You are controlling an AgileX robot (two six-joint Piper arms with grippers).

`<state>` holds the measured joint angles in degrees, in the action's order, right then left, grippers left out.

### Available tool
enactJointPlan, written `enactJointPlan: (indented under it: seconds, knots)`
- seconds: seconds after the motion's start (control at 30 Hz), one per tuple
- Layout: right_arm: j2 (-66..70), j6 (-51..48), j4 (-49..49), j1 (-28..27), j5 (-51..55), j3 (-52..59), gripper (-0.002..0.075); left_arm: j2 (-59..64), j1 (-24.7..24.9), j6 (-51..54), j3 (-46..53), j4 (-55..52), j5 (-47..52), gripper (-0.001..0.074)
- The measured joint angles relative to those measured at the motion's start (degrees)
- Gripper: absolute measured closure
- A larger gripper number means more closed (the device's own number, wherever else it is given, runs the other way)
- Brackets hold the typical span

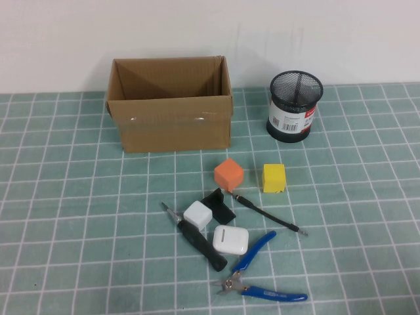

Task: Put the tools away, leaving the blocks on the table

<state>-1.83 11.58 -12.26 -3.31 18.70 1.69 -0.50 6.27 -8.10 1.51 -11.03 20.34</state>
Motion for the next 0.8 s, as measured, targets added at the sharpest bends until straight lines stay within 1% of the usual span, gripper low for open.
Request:
enactJointPlan:
  seconds: [0.53,0.67,0.8]
  knots:
    - [0.0,0.0,0.0,0.0,0.0,0.0,0.0734,0.0,0.0,-1.16,0.0,0.27,-0.16,0.0739]
    - [0.0,0.0,0.0,0.0,0.0,0.0,0.0734,0.0,0.0,-8.33,0.0,5.33,-4.19,0.0739]
    - [0.0,0.0,0.0,0.0,0.0,0.0,0.0734,0.0,0.0,-17.01,0.1,9.61,-11.12,0.0739]
